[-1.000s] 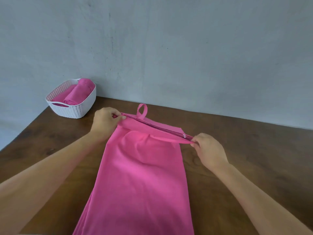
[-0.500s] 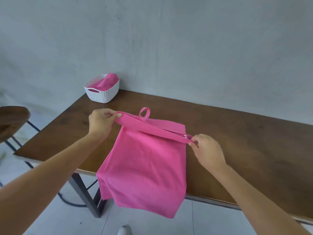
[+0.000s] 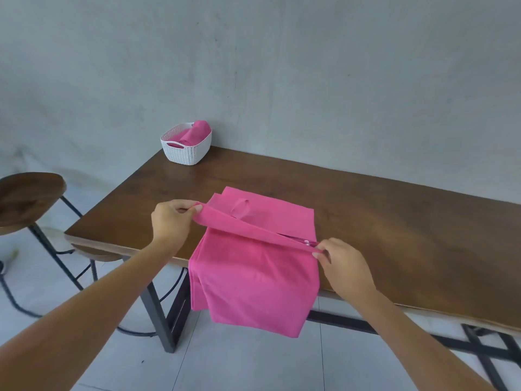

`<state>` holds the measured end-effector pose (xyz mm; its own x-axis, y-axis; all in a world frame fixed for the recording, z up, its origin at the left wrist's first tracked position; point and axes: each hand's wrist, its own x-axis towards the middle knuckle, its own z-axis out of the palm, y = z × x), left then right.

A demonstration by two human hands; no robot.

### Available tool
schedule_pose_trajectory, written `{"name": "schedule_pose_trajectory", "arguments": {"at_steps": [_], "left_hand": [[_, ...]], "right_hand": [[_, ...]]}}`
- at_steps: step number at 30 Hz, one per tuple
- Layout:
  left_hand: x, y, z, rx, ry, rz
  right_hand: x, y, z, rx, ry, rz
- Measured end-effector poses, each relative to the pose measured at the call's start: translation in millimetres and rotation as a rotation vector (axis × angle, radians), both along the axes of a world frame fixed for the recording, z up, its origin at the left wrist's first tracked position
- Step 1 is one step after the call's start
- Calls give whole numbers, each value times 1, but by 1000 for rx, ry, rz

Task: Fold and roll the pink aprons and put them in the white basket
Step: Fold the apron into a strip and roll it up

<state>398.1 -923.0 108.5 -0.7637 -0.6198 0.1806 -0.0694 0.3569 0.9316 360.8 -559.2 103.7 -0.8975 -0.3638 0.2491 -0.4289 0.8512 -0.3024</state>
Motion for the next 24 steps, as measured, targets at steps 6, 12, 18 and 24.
{"name": "schedule_pose_trajectory", "arguments": {"at_steps": [6, 12, 18, 24], "left_hand": [[36, -24, -4, 185, 80, -129], [81, -48, -4, 309, 128, -239], [124, -68, -6, 349, 112, -333], [156, -94, -10, 323, 96, -400]], "right_hand": [[44, -18, -7, 10, -30, -116], [106, -45, -23, -71, -40, -183], [167, -59, -39, -96, -39, -265], [212, -74, -29, -46, -12, -290]]}}
